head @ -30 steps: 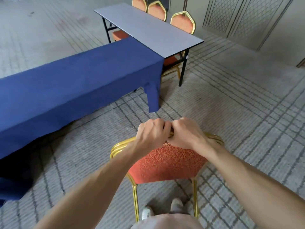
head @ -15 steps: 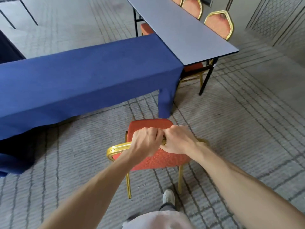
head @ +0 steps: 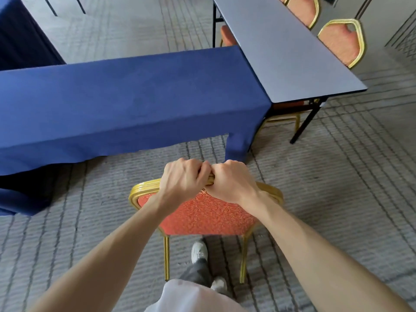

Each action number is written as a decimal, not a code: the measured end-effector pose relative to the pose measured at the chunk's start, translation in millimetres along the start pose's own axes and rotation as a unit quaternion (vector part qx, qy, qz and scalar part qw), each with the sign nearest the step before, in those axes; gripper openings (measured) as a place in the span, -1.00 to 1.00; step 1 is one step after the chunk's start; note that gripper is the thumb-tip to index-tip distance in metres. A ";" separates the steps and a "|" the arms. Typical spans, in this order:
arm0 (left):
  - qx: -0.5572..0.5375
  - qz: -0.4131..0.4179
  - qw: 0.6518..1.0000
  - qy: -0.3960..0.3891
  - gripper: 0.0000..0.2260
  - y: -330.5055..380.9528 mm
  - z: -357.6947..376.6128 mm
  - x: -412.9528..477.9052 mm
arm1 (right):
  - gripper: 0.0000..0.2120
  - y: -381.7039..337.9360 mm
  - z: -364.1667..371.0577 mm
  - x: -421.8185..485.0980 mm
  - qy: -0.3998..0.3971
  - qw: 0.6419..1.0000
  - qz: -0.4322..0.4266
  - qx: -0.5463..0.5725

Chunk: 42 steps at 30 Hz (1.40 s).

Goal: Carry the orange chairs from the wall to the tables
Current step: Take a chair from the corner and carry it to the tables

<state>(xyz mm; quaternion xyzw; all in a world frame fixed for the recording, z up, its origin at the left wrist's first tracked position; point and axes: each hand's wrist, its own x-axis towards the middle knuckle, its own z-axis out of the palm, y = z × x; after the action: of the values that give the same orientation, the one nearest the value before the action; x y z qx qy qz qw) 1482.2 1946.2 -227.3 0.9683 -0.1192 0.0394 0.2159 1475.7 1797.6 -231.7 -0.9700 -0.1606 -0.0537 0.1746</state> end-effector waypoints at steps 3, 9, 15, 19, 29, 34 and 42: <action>0.014 0.007 1.000 0.020 -0.51 -4.8 2.5 28.0 | -0.76 11.9 -4.7 26.9 -0.011 1.000 -0.014 0.006; 0.004 0.006 1.000 0.029 -0.52 -15.3 2.5 112.5 | -0.79 40.5 -16.9 104.4 -0.049 0.998 -0.005 0.034; 0.027 0.021 0.999 -0.001 -0.62 -26.7 3.7 187.6 | -0.77 63.5 -26.6 171.8 -0.097 0.995 0.021 0.022; 0.059 0.055 0.997 0.001 -0.63 -35.3 -2.2 219.9 | -0.75 72.6 -28.2 204.5 -0.071 0.997 -0.003 0.018; 0.034 0.053 0.994 0.094 -0.51 -58.3 -19.4 244.2 | -0.73 78.9 -24.8 254.5 -0.006 0.992 -0.125 -0.004; 0.007 0.019 0.997 0.080 -0.52 -50.3 3.6 243.7 | -0.82 101.1 -15.0 253.1 -0.005 0.989 -0.150 -0.011; 0.001 -0.052 0.998 0.021 -0.55 -38.3 60.8 224.7 | -0.74 138.3 17.5 228.6 -0.144 0.981 -0.133 -0.012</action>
<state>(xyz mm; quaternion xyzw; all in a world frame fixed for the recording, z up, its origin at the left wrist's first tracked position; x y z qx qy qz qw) 1710.8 1905.8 -269.2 0.9723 -0.0646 0.0482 0.2195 1737.7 1748.0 -255.9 -0.9397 -0.3107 0.0614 0.1289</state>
